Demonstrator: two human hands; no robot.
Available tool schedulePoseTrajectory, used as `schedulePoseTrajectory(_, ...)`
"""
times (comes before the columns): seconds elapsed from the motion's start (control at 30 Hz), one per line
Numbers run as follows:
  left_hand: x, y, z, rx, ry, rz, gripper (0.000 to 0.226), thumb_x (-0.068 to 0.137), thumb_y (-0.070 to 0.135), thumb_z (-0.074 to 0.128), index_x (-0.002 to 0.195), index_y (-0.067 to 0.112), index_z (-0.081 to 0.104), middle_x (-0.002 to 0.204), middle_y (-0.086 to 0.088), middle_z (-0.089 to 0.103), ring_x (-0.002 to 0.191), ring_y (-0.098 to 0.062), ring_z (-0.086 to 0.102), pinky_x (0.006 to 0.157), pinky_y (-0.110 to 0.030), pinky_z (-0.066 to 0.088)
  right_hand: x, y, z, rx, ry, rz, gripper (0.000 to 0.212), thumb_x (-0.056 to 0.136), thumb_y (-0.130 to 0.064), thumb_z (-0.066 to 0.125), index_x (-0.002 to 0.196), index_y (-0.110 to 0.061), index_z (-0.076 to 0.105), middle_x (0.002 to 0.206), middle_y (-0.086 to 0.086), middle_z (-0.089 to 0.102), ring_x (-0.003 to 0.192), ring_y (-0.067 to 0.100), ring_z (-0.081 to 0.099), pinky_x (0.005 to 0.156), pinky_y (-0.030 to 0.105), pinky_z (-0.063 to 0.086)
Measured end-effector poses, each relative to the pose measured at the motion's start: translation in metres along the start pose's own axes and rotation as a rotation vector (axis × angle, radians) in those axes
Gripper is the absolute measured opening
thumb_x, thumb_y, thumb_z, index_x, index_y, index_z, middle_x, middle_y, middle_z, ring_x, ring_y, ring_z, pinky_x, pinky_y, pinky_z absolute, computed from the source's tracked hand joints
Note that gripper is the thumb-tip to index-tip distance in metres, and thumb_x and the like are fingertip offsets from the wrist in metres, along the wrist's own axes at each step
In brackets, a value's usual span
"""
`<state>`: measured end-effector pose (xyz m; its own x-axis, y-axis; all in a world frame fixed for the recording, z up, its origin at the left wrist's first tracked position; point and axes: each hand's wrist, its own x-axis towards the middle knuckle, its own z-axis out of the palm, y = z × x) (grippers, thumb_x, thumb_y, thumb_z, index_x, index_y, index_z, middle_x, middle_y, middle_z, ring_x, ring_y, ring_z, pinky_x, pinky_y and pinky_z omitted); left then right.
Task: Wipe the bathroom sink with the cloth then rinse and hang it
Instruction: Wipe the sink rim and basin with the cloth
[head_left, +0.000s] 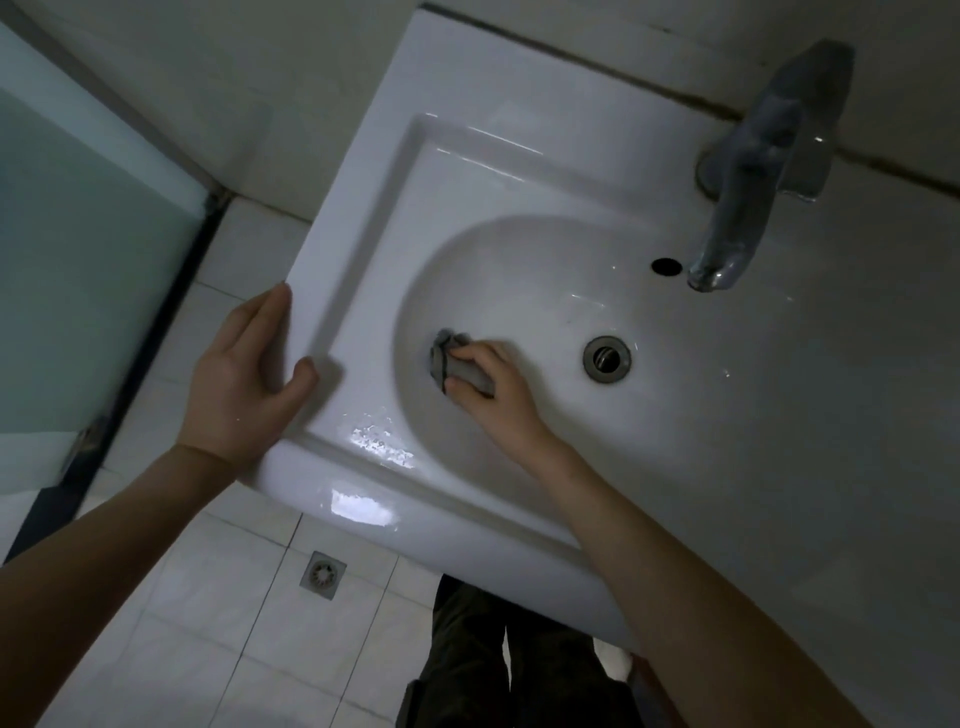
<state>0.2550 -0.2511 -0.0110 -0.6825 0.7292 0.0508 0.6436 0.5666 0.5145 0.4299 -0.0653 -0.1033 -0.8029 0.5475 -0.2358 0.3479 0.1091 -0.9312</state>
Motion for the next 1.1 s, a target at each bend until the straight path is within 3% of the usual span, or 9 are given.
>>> schedulePoseTrajectory(0.23, 0.000, 0.003, -0.001, -0.028, -0.011, -0.022, 0.072, 0.082, 0.040, 0.051, 0.146, 0.009, 0.040, 0.134, 0.041, 0.024, 0.126, -0.002, 0.038, 0.106, -0.001, 0.019, -0.055, -0.010, -0.035, 0.025, -0.274, 0.112, 0.028, 0.083, -0.015, 0.071, 0.111, -0.018, 0.067, 0.109, -0.001, 0.062, 0.102, 0.010, 0.058, 0.088, 0.013, 0.039)
schedulePoseTrajectory(0.33, 0.001, 0.005, -0.002, -0.042, -0.036, -0.022, 0.069, 0.081, 0.046, 0.049, 0.146, 0.032, 0.030, 0.130, 0.047, 0.021, 0.129, -0.015, 0.042, 0.106, -0.004, 0.020, -0.085, -0.004, -0.078, -0.070, -0.383, 0.203, 0.032, 0.085, -0.025, 0.071, 0.116, -0.022, 0.065, 0.112, -0.003, 0.062, 0.104, 0.007, 0.059, 0.089, 0.011, 0.041)
schedulePoseTrajectory(0.43, 0.000, 0.007, -0.004, -0.016, -0.053, -0.022, 0.060, 0.079, 0.052, 0.047, 0.135, 0.051, 0.024, 0.128, 0.050, 0.022, 0.129, -0.023, 0.042, 0.108, -0.015, 0.025, -0.114, 0.010, -0.137, -0.319, -0.449, 0.270, 0.022, 0.084, -0.027, 0.069, 0.103, -0.017, 0.068, 0.101, 0.004, 0.062, 0.092, 0.016, 0.060, 0.084, 0.026, 0.047)
schedulePoseTrajectory(0.5, 0.001, 0.008, -0.003, 0.001, -0.063, -0.033, 0.060, 0.079, 0.053, 0.046, 0.134, 0.053, 0.022, 0.138, 0.036, 0.032, 0.130, -0.027, 0.042, 0.109, -0.028, 0.029, -0.127, 0.020, -0.178, -0.545, -0.484, 0.315, 0.022, 0.082, -0.030, 0.062, 0.085, -0.008, 0.065, 0.086, 0.010, 0.061, 0.079, 0.024, 0.058, 0.076, 0.038, 0.047)
schedulePoseTrajectory(0.63, 0.001, 0.002, -0.001, 0.033, -0.119, -0.109, 0.078, 0.079, 0.053, 0.044, 0.151, 0.029, 0.025, 0.149, -0.010, 0.038, 0.134, -0.031, 0.038, 0.109, -0.035, 0.027, -0.117, 0.038, -0.239, -0.741, -0.192, 0.233, 0.027, 0.078, -0.032, 0.064, 0.083, -0.006, 0.065, 0.080, 0.014, 0.061, 0.073, 0.030, 0.058, 0.066, 0.036, 0.044)
schedulePoseTrajectory(0.77, 0.001, -0.006, 0.001, 0.011, -0.141, -0.115, 0.069, 0.078, 0.056, 0.044, 0.142, 0.050, 0.019, 0.150, -0.008, 0.034, 0.134, -0.029, 0.038, 0.111, -0.038, 0.029, -0.069, 0.055, -0.252, -1.064, 0.096, -0.034, 0.034, 0.086, -0.023, 0.061, 0.113, -0.002, 0.064, 0.102, 0.023, 0.059, 0.084, 0.041, 0.053, 0.079, 0.045, 0.046)
schedulePoseTrajectory(0.87, 0.002, -0.005, 0.000, -0.006, -0.105, -0.093, 0.062, 0.078, 0.054, 0.046, 0.135, 0.054, 0.022, 0.147, -0.009, 0.038, 0.131, -0.029, 0.043, 0.109, -0.039, 0.033, -0.053, 0.076, -0.240, -1.236, 0.146, 0.065, 0.039, 0.082, -0.026, 0.064, 0.114, -0.003, 0.063, 0.107, 0.024, 0.060, 0.082, 0.043, 0.055, 0.075, 0.047, 0.049)
schedulePoseTrajectory(1.0, 0.003, 0.002, -0.001, 0.004, -0.061, -0.086, 0.061, 0.078, 0.050, 0.047, 0.134, 0.051, 0.022, 0.144, -0.001, 0.044, 0.129, -0.027, 0.043, 0.108, -0.027, 0.030, -0.096, 0.076, -0.173, -1.073, 0.047, 0.197, 0.042, 0.076, -0.026, 0.064, 0.112, -0.005, 0.064, 0.106, 0.019, 0.062, 0.093, 0.038, 0.059, 0.081, 0.047, 0.047)
schedulePoseTrajectory(1.1, 0.001, 0.007, -0.003, 0.009, -0.033, -0.041, 0.062, 0.078, 0.050, 0.046, 0.137, 0.045, 0.027, 0.135, 0.037, 0.031, 0.128, -0.024, 0.042, 0.107, -0.014, 0.024, -0.109, 0.040, -0.136, -0.670, -0.078, 0.290, 0.018, 0.077, -0.024, 0.067, 0.089, -0.010, 0.070, 0.085, 0.012, 0.065, 0.078, 0.027, 0.062, 0.074, 0.037, 0.049)
